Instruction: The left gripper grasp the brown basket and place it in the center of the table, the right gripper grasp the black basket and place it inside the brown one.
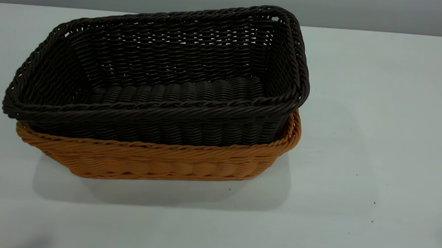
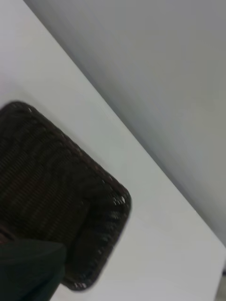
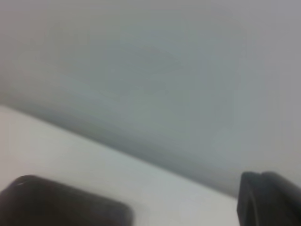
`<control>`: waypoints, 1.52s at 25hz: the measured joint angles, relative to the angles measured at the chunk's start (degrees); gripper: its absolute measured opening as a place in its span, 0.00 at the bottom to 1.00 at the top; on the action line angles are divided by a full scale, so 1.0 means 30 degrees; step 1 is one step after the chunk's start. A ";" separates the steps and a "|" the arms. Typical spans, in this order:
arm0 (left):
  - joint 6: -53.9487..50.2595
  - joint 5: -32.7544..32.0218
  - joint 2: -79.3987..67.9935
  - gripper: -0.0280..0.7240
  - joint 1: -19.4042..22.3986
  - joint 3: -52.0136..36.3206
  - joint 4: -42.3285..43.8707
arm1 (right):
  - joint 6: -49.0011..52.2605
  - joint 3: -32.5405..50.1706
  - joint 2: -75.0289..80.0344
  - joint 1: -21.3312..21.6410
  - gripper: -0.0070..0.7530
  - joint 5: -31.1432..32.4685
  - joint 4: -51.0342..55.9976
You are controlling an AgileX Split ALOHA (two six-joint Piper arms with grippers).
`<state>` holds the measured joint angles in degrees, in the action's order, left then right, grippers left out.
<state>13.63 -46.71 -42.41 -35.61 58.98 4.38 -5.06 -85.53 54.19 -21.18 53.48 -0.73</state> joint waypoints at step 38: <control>0.0465 -0.6317 0.5068 0.04 0.0000 -0.4826 0.0740 | 0.0405 1.9249 -1.8064 0.0021 0.01 0.2794 0.1776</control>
<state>15.02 -65.66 -27.21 -35.61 44.50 6.60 -3.84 -27.78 0.00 -21.12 61.86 4.60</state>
